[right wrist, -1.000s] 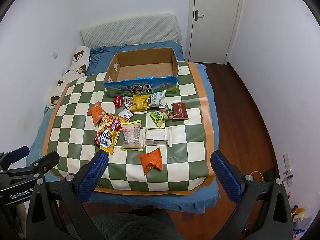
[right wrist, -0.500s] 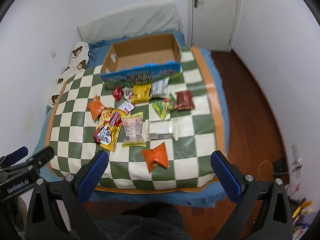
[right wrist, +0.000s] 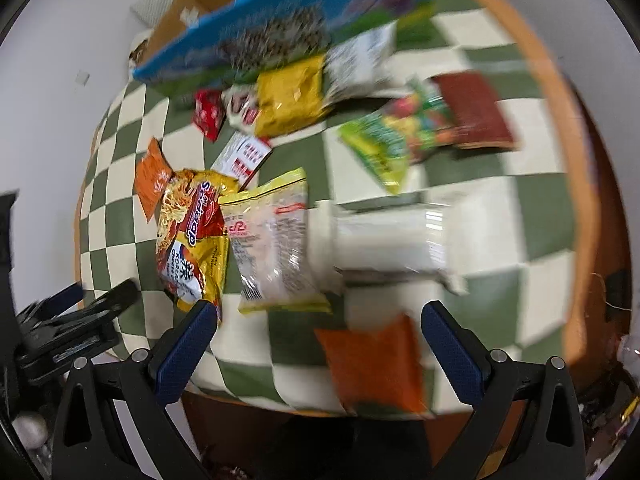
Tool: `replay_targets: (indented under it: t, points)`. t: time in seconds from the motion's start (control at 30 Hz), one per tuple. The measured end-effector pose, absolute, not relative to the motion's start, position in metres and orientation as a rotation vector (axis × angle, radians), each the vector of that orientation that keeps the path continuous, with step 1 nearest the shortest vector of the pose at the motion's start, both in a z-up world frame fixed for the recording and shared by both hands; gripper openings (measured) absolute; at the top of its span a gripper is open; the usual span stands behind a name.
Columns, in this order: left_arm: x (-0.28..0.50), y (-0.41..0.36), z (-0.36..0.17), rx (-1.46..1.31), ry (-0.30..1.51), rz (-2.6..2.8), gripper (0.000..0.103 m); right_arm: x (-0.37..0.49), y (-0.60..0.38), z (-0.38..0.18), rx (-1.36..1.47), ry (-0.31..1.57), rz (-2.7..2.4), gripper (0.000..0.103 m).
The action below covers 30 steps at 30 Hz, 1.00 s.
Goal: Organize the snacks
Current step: 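Grasp the Seaoop noodle bag with left tool while right tool grasps clear bread bag, then carry both bags into the cardboard box and open both tools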
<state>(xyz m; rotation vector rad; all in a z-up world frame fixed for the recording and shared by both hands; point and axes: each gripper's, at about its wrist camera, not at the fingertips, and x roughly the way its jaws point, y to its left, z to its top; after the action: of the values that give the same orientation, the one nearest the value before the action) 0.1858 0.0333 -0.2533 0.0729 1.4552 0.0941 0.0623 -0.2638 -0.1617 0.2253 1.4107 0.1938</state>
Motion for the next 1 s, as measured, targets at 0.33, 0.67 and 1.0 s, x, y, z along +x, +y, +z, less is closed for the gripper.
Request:
replay_targets:
  t: [0.33, 0.67, 1.0]
  points:
    - [0.228, 0.025, -0.317, 0.138, 1.572, -0.104, 0.087, 0.104, -0.206, -0.224, 0.148, 1.484, 0.266, 0.098]
    - [0.178, 0.098, -0.313, -0.083, 1.554, 0.051, 0.086, 0.119, -0.177, -0.257, 0.154, 1.588, 0.212, 0.090]
    - [0.161, 0.102, -0.322, -0.101, 1.509, 0.037, 0.085, 0.114, -0.129, -0.275, 0.039, 1.575, 0.107, 0.045]
